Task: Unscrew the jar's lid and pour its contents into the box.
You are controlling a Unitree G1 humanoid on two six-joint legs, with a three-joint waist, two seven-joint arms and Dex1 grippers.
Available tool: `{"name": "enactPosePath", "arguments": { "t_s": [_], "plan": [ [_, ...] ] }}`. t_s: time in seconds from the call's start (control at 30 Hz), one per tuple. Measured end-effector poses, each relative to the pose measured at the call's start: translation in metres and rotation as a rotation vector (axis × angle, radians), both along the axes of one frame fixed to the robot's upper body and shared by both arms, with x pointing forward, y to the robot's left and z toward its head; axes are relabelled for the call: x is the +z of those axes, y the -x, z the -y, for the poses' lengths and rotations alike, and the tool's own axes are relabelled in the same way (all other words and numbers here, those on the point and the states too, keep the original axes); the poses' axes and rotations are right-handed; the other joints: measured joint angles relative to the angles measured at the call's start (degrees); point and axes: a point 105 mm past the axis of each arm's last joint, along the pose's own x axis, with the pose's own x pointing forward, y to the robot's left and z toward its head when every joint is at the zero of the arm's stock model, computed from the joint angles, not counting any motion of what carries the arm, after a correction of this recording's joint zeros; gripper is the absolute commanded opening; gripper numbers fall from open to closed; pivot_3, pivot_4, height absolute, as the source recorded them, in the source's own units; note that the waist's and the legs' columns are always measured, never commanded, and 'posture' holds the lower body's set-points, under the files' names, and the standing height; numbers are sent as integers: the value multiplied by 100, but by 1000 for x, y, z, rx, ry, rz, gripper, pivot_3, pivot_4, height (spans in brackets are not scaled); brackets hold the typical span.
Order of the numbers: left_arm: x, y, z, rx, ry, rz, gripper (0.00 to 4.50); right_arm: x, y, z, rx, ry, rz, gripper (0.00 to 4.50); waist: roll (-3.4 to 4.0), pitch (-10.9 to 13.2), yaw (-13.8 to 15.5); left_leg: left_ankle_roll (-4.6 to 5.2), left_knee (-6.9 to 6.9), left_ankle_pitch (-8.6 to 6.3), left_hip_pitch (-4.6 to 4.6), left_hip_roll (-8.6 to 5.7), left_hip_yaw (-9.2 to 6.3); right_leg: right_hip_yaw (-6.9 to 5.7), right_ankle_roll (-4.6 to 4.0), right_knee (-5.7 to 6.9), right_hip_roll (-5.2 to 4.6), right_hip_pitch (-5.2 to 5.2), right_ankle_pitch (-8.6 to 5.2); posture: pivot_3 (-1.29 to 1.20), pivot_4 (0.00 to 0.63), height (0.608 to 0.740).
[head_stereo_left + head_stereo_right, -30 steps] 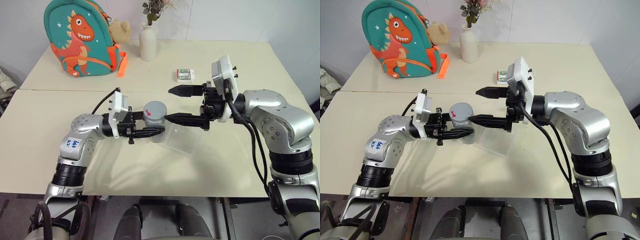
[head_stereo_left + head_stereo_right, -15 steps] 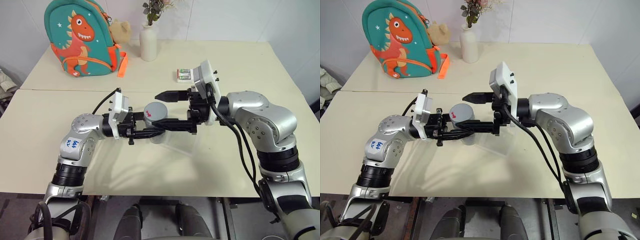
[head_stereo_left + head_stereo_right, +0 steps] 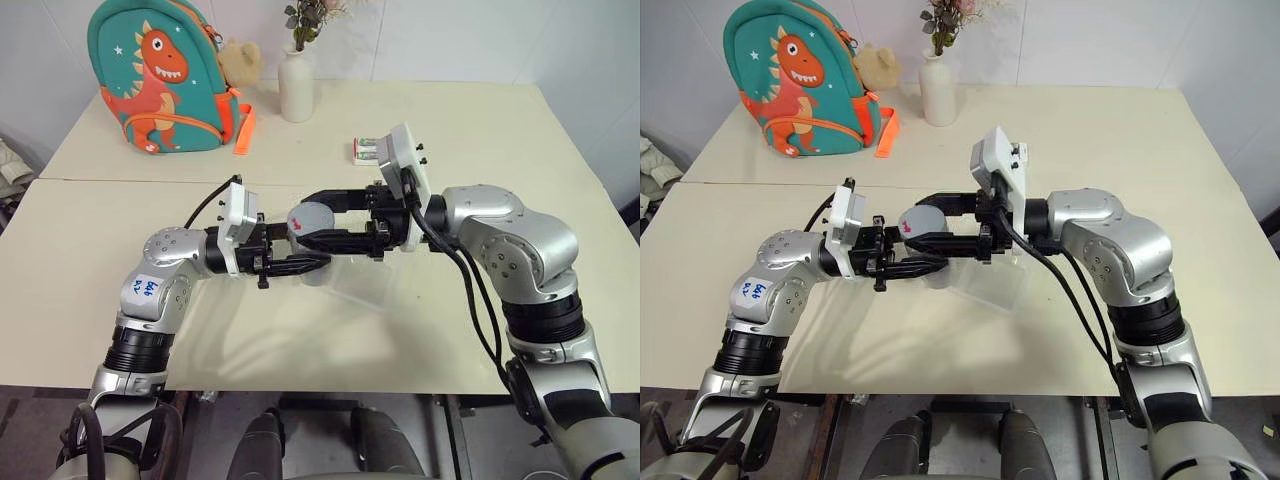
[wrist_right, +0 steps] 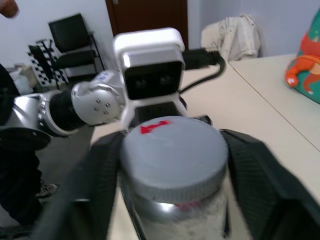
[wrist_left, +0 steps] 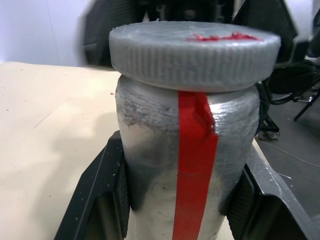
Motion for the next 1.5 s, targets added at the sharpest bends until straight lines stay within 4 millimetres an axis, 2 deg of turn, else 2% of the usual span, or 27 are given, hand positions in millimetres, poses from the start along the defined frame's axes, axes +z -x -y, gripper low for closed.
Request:
{"name": "enactPosePath", "arguments": {
  "t_s": [0.17,0.27,0.37,0.47,0.63,0.8,1.03,1.17,1.2,1.33,1.5],
  "plan": [
    [5,3,0,-7,10,21,1968,8,3,0,9,-70,-59,2536,0,0,2,0,0,0,0,1,0,0,0,1,0,0,0,0,150,740],
    [4,3,1,-12,5,16,1968,37,14,6,42,-208,-53,2536,0,0,8,0,0,0,-1,0,-1,0,0,0,0,0,0,0,150,740],
    [3,3,1,-13,3,15,1968,57,18,20,18,-297,-26,2536,0,0,11,0,0,0,-1,0,-1,0,0,0,-1,1,0,0,150,740],
    [3,4,1,-14,1,12,1968,56,6,47,-117,-322,-27,2536,0,0,23,0,0,0,0,0,-1,-1,-1,-3,-1,3,0,0,150,740],
    [2,2,-1,-3,-1,5,1968,13,-27,117,-510,-272,-20,2536,0,0,36,5,-1,-3,-7,-3,1,0,3,-20,-2,5,1,0,150,740],
    [2,-1,-5,17,12,-9,1968,-56,-38,178,-781,-213,-72,2536,1,0,-7,7,-3,-4,-2,-3,7,6,8,-15,-2,6,-2,0,150,740],
    [3,-4,-4,12,15,-18,1968,-114,-51,228,-1053,-180,-55,2536,1,1,-18,2,5,2,19,-4,11,11,6,3,0,18,-3,0,150,740],
    [6,-4,-4,8,13,-18,1968,-141,-49,242,-1122,-125,-65,2536,2,1,-11,1,6,2,18,-4,11,14,8,4,0,18,-2,0,150,740],
    [7,-4,-3,7,13,-14,1968,-143,-49,242,-1125,-125,-62,3256,2,1,-16,1,6,2,19,-4,11,14,8,6,0,18,-2,0,150,740],
    [8,-5,-3,8,13,-14,1968,-147,-48,240,-1125,-132,-61,4470,2,1,-6,0,6,3,21,-4,11,14,8,8,0,19,-2,0,150,740],
    [8,-5,-4,9,13,-15,1968,-154,-38,236,-1093,-118,-103,4470,3,1,10,0,6,3,19,-5,10,14,10,8,0,19,-1,0,150,740]
  ]
}}
